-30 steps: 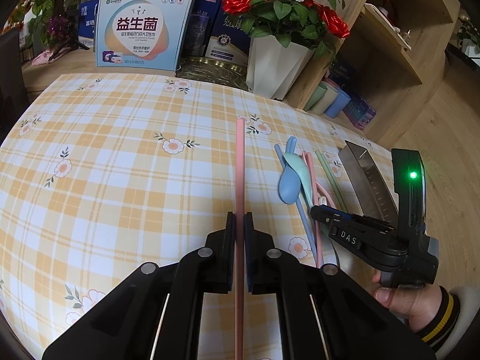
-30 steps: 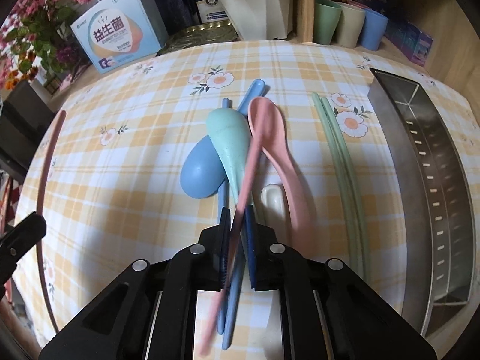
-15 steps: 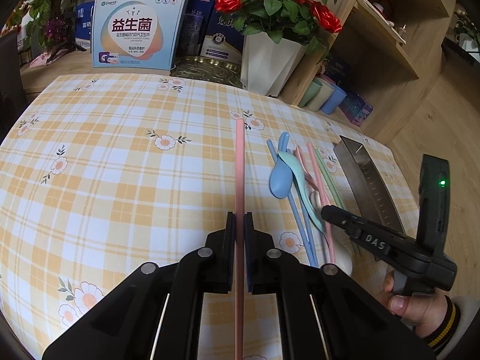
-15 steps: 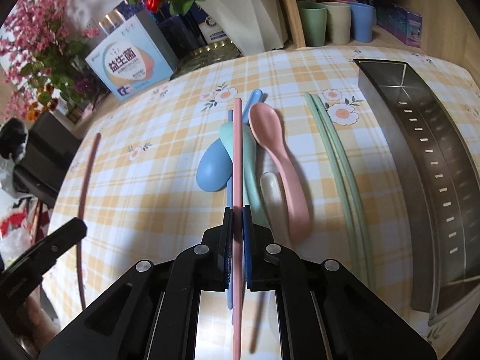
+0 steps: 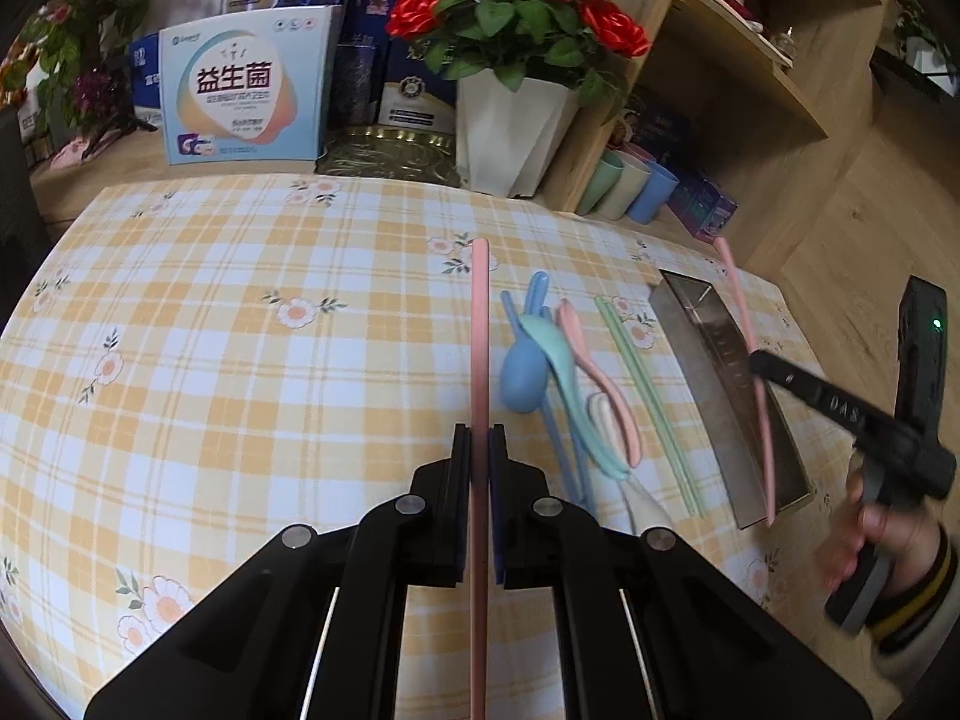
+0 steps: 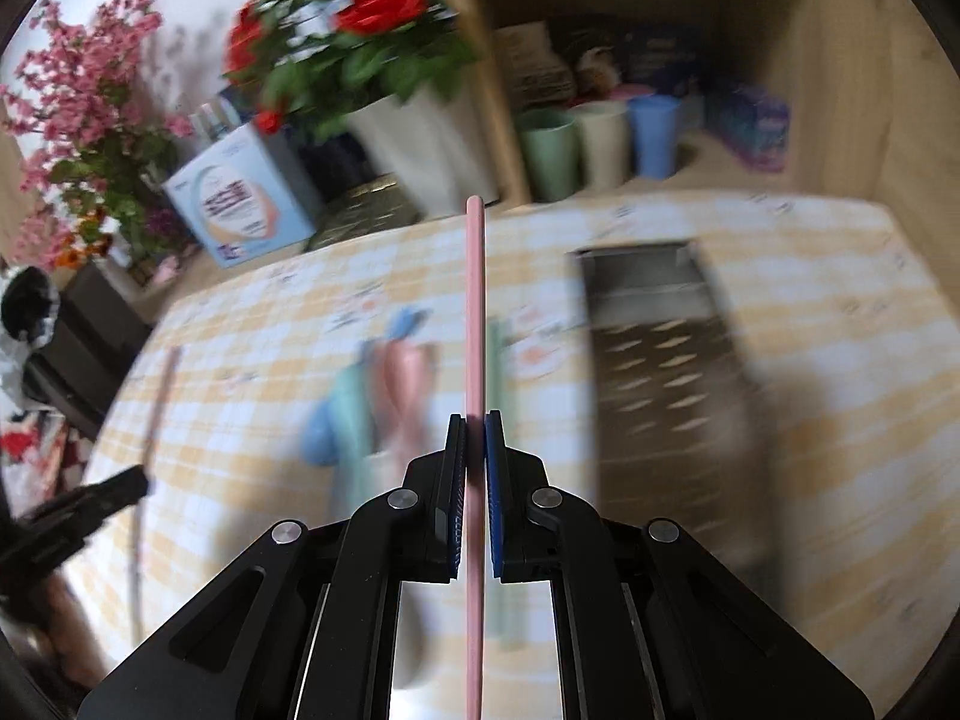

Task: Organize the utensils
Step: 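Carry the pink chopstick with the right tool into the steel tray, then lower the left tool's pink chopstick into the steel tray and release, then grasp the blue chopstick from the utensil pile with the left tool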

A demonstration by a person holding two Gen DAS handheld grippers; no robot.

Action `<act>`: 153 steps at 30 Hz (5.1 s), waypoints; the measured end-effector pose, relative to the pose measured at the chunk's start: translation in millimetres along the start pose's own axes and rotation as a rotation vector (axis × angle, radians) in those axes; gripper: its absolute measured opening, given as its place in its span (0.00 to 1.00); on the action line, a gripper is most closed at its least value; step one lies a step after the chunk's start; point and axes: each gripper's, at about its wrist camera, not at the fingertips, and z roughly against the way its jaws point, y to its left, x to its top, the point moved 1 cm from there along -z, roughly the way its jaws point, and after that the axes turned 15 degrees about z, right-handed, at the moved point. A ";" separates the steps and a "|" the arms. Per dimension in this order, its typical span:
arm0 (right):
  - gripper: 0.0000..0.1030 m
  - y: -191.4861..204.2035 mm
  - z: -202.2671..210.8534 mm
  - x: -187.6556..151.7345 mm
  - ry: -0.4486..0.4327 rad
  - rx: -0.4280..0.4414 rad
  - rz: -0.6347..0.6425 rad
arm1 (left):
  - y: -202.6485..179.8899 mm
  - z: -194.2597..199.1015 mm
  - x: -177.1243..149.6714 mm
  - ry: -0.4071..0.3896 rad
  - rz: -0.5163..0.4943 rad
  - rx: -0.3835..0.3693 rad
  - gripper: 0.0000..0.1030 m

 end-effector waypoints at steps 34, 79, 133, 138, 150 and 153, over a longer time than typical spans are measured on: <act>0.06 -60.9 -58.2 -24.5 0.251 -0.149 0.010 | -30.3 -17.0 -9.4 0.047 0.010 0.028 0.06; 0.86 -123.4 13.5 -48.6 0.183 -0.155 -0.050 | -183.5 -94.6 -7.9 0.222 0.018 -0.084 0.06; 0.86 -147.4 49.3 -65.2 0.057 -0.133 -0.286 | -221.5 -126.5 3.2 0.282 -0.146 -0.161 0.20; 0.86 -125.9 45.7 -57.1 0.027 -0.096 -0.308 | -172.1 -85.4 21.4 0.190 -0.179 -0.157 0.22; 0.86 -86.1 28.5 -58.9 0.081 -0.061 -0.305 | -58.8 -78.1 13.3 0.174 -0.102 -0.011 0.22; 0.86 -81.4 26.5 -60.2 0.100 -0.062 -0.292 | -50.9 -95.2 1.2 0.210 -0.107 0.008 0.19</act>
